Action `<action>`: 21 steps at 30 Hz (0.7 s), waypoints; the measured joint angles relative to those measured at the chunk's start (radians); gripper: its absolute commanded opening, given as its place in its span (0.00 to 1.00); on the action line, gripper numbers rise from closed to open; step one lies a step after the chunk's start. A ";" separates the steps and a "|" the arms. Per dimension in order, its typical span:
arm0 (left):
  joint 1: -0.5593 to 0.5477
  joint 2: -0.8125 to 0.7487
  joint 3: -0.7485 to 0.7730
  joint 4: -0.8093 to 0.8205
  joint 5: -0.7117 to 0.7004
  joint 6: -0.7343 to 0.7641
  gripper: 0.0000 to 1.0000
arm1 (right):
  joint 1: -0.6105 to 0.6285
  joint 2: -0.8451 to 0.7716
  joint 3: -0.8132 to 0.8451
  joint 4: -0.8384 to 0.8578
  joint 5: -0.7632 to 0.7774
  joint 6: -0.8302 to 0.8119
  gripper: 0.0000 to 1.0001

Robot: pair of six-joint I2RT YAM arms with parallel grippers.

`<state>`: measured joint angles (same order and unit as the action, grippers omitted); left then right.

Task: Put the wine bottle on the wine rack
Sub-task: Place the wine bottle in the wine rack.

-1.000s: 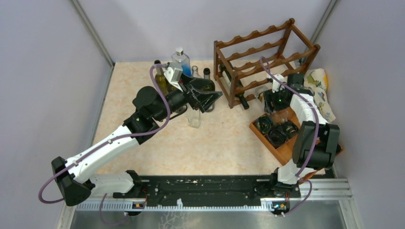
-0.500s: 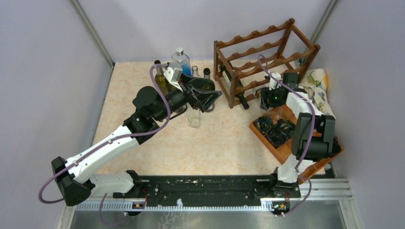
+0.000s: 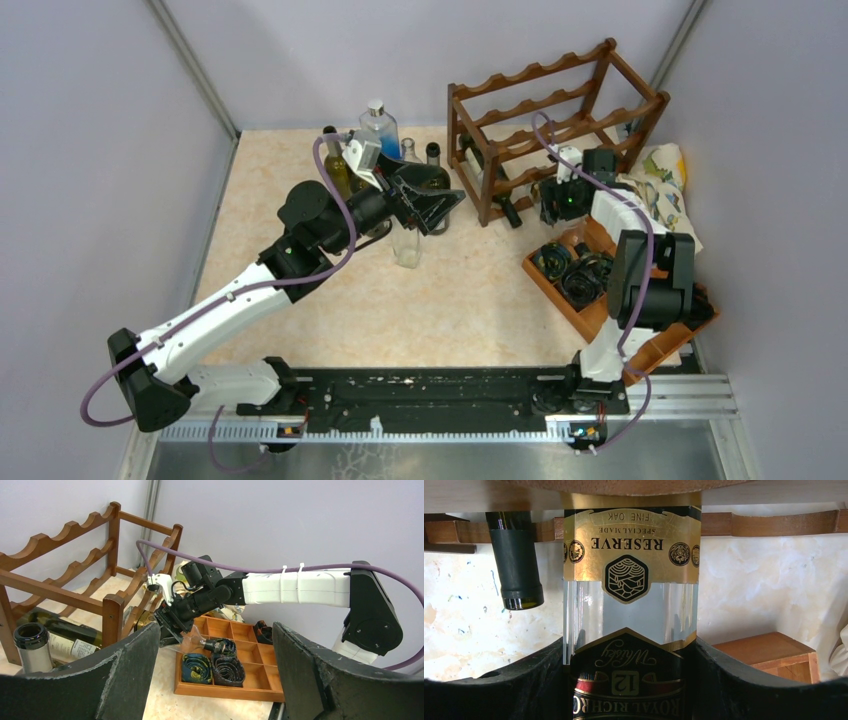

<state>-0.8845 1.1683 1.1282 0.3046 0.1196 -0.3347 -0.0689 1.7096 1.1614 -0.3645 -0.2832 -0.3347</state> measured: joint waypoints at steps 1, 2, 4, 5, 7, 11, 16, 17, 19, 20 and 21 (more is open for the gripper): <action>0.000 0.000 0.000 0.000 0.000 -0.002 0.88 | 0.001 0.000 0.000 0.002 0.003 0.000 0.61; 0.000 0.000 0.000 0.000 0.000 -0.004 0.88 | 0.001 0.000 0.000 0.002 0.005 0.000 0.63; 0.000 0.000 0.000 0.000 0.000 -0.006 0.88 | 0.002 0.000 0.000 0.003 0.009 0.000 0.67; 0.000 0.000 0.000 0.000 0.000 -0.006 0.88 | 0.002 0.000 0.000 0.003 0.010 0.000 0.69; 0.000 0.000 0.000 0.001 0.000 -0.008 0.88 | 0.002 -0.001 0.000 0.003 0.014 0.000 0.73; 0.000 0.000 0.000 0.001 0.000 -0.008 0.88 | 0.002 -0.021 -0.003 0.026 0.023 0.002 0.76; 0.000 0.000 0.000 0.001 0.000 -0.009 0.88 | 0.003 -0.074 -0.011 0.043 0.029 0.009 0.78; 0.000 0.000 0.000 0.001 0.000 -0.009 0.88 | 0.004 -0.082 -0.011 0.051 0.029 0.011 0.79; 0.000 0.000 0.000 0.001 0.000 -0.009 0.88 | 0.005 -0.103 -0.011 0.061 0.029 0.015 0.80; 0.000 0.000 0.000 0.001 0.000 -0.009 0.88 | 0.005 -0.117 -0.012 0.061 0.028 0.015 0.80; 0.000 0.000 -0.002 0.002 0.000 -0.009 0.88 | 0.005 -0.130 -0.015 0.063 0.027 0.014 0.80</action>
<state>-0.8845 1.1679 1.1267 0.3061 0.1200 -0.3435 -0.0635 1.5791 1.1461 -0.3019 -0.2558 -0.3202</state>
